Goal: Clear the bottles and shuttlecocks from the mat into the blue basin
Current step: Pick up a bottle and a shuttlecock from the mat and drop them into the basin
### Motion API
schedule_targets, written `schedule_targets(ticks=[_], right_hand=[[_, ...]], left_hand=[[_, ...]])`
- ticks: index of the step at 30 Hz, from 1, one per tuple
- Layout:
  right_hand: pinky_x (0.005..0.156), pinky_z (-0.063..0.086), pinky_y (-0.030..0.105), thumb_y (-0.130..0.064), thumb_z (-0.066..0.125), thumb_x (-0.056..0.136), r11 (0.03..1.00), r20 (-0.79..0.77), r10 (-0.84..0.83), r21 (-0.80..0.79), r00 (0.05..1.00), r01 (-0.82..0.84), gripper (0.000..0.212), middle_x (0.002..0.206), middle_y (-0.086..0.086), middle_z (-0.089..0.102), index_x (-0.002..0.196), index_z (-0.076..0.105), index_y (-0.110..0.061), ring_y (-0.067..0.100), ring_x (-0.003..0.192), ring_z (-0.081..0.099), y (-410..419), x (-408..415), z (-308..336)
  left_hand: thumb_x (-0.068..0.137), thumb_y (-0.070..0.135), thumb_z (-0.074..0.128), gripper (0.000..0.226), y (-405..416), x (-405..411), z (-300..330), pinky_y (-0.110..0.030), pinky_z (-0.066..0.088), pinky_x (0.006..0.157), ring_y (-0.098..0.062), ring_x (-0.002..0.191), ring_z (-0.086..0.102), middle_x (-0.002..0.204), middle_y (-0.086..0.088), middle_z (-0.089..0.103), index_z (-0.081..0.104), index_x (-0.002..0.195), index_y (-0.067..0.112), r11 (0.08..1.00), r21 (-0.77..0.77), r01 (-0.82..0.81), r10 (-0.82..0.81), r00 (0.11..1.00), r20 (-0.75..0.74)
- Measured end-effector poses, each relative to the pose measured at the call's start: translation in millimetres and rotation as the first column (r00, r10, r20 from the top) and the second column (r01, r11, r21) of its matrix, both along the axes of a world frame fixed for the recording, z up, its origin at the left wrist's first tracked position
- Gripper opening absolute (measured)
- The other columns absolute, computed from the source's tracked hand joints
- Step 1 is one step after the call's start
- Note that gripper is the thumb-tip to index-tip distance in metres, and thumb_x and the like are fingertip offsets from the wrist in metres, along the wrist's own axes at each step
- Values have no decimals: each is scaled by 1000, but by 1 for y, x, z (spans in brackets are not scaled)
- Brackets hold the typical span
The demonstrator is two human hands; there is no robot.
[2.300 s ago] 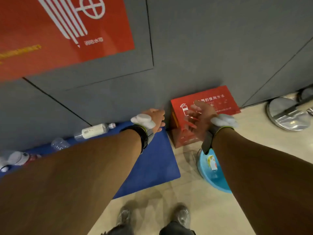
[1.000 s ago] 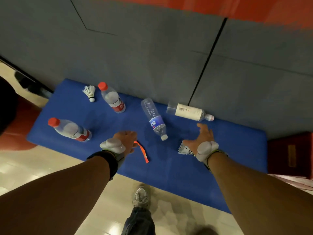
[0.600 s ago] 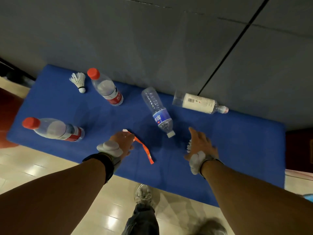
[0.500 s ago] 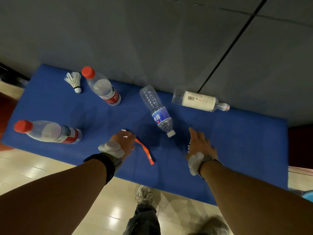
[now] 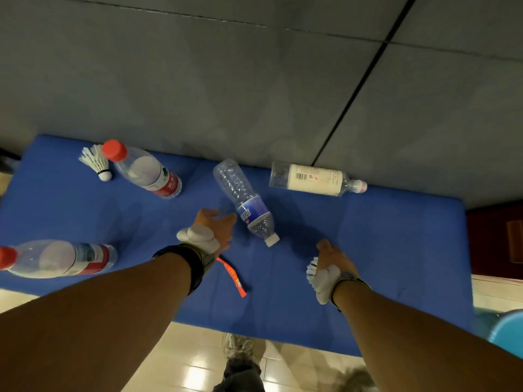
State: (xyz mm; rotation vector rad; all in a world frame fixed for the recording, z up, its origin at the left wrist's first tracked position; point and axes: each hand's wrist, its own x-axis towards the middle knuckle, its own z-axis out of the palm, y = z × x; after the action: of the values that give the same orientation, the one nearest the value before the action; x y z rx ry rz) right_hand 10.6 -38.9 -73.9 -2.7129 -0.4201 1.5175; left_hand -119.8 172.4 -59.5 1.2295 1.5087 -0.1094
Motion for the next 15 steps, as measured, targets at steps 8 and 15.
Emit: schedule_targets(ticks=[8, 15], right_hand=[[75, 49, 30, -23, 59, 85, 1000, 109, 8, -24, 994, -5, 30, 87, 2, 59, 63, 40, -23, 24, 85, 58, -18, 11, -8], [66, 41, 25, -29, 59, 84, 999, 72, -50, 4, 996, 50, 32, 83, 1, 52, 62, 36, -23, 20, 78, 50, -24, 23, -5]], left_hand=[[12, 96, 58, 121, 18, 53, -83, -41, 58, 75, -27, 87, 67, 103, -7, 65, 57, 109, 22, 997, 15, 70, -66, 979, -192], [17, 91, 60, 126, 31, 69, -141, -45, 52, 86, -32, 93, 64, 107, -10, 63, 50, 117, 15, 982, -78, 173, -188, 945, -267]])
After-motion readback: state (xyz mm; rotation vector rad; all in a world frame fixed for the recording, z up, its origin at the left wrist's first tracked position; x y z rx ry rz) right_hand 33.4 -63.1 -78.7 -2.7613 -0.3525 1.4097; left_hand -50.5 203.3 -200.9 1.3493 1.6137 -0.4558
